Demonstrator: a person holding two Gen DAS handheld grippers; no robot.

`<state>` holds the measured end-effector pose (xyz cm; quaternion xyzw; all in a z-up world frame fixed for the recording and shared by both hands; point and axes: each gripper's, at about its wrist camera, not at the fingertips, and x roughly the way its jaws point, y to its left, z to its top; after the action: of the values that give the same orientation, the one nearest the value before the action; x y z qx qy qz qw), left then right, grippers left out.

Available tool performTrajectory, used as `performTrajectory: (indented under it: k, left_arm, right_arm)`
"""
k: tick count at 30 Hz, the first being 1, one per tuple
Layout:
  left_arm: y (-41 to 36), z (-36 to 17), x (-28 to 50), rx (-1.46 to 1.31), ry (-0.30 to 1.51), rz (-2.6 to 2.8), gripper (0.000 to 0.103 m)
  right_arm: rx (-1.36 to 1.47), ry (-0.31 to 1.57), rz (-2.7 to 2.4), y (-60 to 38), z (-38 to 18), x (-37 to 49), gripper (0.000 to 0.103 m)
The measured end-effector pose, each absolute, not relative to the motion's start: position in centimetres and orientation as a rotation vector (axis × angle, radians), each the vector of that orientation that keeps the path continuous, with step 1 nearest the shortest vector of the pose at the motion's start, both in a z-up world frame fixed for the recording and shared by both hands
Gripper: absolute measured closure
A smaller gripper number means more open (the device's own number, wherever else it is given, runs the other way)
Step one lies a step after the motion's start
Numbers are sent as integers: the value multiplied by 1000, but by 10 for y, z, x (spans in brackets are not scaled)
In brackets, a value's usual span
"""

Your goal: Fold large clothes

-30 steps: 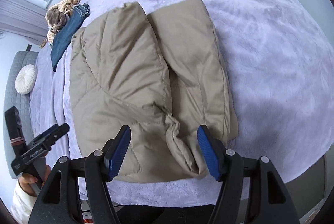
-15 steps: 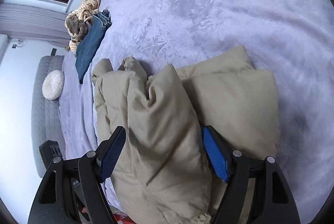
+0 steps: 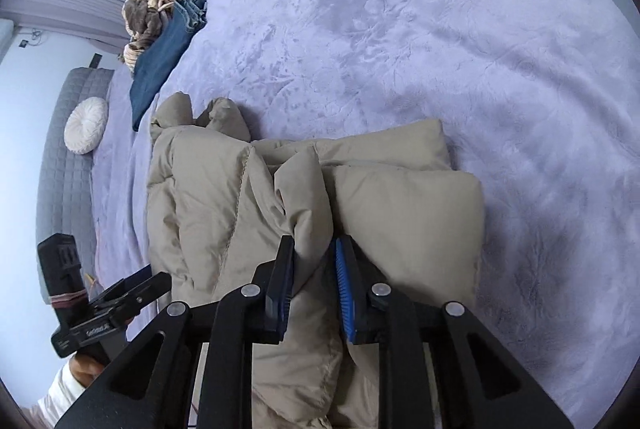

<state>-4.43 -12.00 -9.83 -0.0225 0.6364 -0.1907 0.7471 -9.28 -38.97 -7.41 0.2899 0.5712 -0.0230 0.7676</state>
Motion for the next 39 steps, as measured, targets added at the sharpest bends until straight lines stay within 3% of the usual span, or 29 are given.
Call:
performTrajectory:
  k: [1,3,9,18,21,29,39]
  left_arm:
    - [-119,-99,-44,-53,1394,-414,0]
    - [-117,-100,-44,-64,1399,-411,0]
    - [-108,-104,-41,-136,1417,-434,1]
    - [-94,-121,-36,-294,1467,-554,1]
    - [-91,-127,-37,-341,1477,-575,1]
    - [-91,-134,-37,-380,1485,-647,1]
    - [-63,-167,-8,-568,1519,-839,1]
  right_arm:
    - [622,1238,-48,-392,-69,-98,58]
    - [618,1229,-62,-400,-62,-111,44]
    - [719,1223,-107,-428,-75,-141,28]
    - [934,1186,-110,-458,-114,-160,20]
    - [1053,1151,-46,-465,-131,-159,0]
    - [1203,1094,132,-462,-160,-140,0]
    - [792,1313,305,-405,-139,-83,0]
